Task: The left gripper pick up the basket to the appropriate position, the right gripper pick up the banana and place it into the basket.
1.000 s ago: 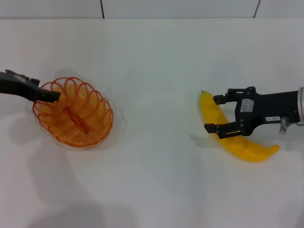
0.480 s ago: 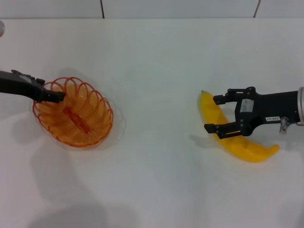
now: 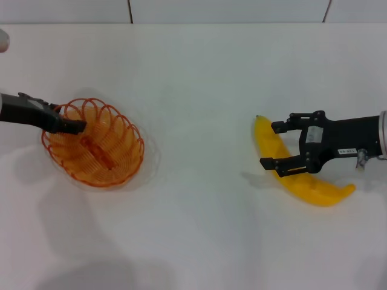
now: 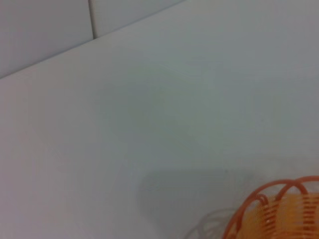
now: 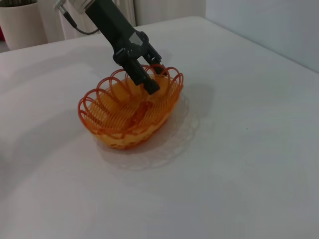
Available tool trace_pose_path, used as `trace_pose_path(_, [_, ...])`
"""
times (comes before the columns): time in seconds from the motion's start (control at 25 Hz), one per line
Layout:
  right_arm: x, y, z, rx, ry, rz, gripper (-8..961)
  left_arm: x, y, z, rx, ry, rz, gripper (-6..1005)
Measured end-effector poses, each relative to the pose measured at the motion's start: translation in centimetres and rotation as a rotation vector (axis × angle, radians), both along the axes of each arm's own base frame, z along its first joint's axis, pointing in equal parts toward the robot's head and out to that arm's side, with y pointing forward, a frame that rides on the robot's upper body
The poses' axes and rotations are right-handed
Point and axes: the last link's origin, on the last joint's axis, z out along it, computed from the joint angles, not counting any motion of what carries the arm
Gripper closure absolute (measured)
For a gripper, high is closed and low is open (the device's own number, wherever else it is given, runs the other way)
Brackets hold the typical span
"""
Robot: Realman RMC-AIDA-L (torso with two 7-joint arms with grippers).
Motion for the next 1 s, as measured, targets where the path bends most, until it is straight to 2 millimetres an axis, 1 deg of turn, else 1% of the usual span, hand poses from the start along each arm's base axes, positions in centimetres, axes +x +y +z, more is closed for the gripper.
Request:
trace_pose_path(0.08, [0.1, 0.0, 0.0, 0.000, 0.000, -0.002, 77, -0.1, 0.0, 0.1, 0.004, -0.002, 0.003, 216])
trace_pose_path(0.28, [0.2, 0.0, -0.1, 0.000, 0.001, -0.010, 77, -0.4, 0.1, 0.2, 0.020, 0.007, 0.004, 374])
trace_pose_path(0.6, [0.2, 0.0, -0.1, 0.000, 0.001, -0.011, 77, -0.2, 0.0, -0.1, 0.020, 0.011, 0.000, 648])
trace_pose_path(0.84, [0.3, -0.1, -0.2, -0.003, 0.003, -0.018, 77, 0.1, 0.2, 0.2, 0.021, 0.012, -0.016, 819])
trace_pose_path(1.0, [0.4, -0.1, -0.3, -0.005, 0.004, -0.020, 77, 1.1, 0.4, 0.4, 0.023, 0.010, -0.052, 842])
